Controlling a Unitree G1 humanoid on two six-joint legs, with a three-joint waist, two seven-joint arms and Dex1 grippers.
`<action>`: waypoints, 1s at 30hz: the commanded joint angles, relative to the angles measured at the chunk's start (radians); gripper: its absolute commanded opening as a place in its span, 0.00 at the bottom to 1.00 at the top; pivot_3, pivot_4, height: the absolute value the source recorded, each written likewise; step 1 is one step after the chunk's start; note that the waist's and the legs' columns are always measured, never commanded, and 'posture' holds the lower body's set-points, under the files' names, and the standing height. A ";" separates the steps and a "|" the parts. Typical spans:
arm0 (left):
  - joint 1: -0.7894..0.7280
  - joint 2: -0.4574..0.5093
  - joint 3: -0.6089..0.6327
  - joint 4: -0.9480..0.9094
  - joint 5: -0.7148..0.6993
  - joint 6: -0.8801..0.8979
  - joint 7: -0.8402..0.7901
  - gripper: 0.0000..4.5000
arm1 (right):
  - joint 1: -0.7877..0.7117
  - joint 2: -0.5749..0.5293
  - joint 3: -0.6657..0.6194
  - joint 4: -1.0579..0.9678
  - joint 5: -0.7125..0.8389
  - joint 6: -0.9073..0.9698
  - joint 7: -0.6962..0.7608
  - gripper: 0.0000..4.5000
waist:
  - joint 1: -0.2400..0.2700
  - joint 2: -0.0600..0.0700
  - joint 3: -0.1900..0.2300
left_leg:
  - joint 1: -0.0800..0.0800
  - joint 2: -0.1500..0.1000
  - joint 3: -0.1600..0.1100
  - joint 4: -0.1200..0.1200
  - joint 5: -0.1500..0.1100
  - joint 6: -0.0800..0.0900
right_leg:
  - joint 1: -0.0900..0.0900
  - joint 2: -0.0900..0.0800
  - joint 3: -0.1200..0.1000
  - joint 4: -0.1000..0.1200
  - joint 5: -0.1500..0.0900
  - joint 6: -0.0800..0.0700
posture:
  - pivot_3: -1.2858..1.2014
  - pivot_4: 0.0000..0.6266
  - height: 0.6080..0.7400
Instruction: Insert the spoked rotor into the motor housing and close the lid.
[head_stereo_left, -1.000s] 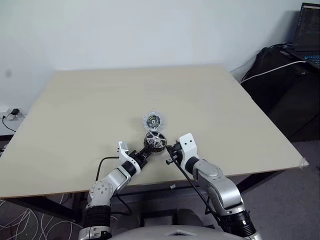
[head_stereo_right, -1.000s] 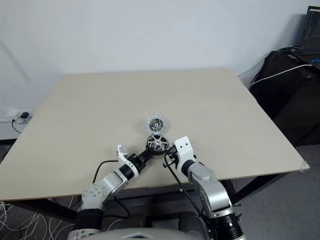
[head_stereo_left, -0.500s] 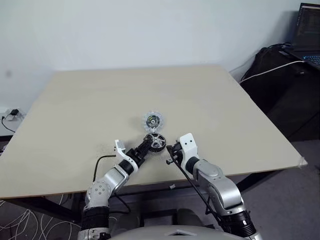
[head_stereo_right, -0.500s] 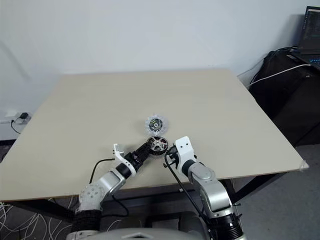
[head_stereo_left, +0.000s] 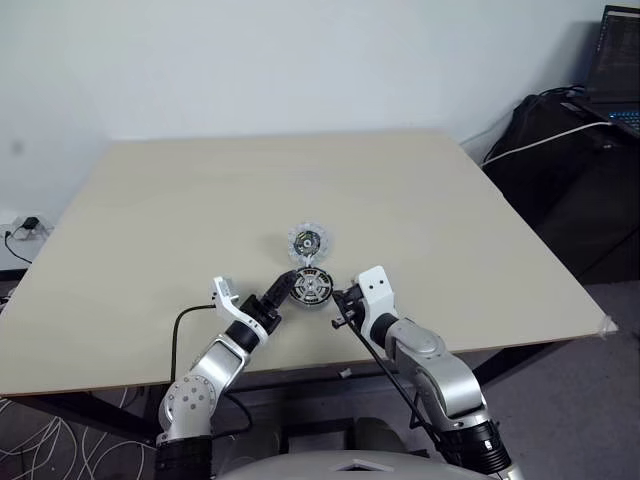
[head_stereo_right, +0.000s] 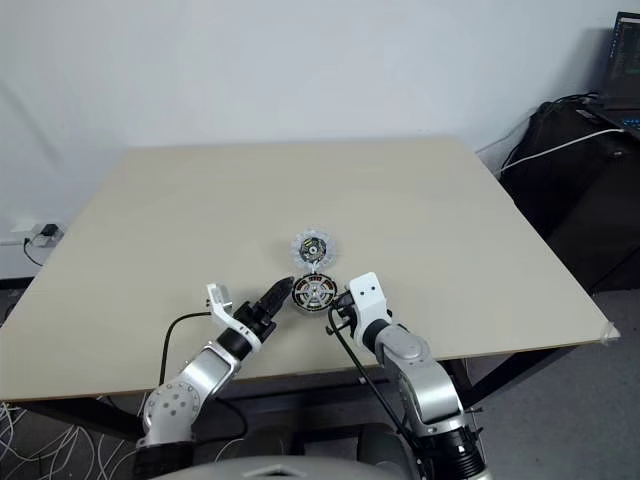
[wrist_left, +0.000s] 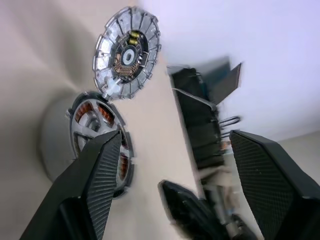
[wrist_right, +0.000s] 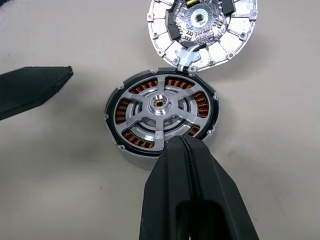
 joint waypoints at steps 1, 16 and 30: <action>0.023 0.031 -0.054 -0.044 0.198 -0.171 -0.029 0.73 | -0.037 0.010 -0.005 -0.003 0.004 -0.035 -0.004 0.00 | -0.001 0.001 0.000 | 0.000 0.000 0.000 0.000 0.000 0.000 | 0.000 0.000 0.000 0.000 0.000 0.000 | 0.52 0.00 1.00; 0.116 0.213 -0.254 0.098 0.741 -0.634 -0.103 0.00 | -0.275 0.083 0.048 0.336 -0.049 -0.106 0.001 0.00 | -0.001 0.005 0.003 | 0.000 0.000 0.000 -0.002 0.000 0.000 | -0.001 0.000 0.000 0.001 0.002 -0.003 | 0.52 0.00 1.00; 0.107 0.199 -0.277 0.128 0.782 -0.700 -0.143 0.00 | -0.419 0.109 0.033 0.647 -0.089 -0.124 0.013 0.00 | -0.004 0.010 -0.001 | 0.002 0.000 0.000 -0.002 0.002 0.004 | -0.001 0.000 0.000 0.002 0.003 -0.006 | 0.52 0.00 1.00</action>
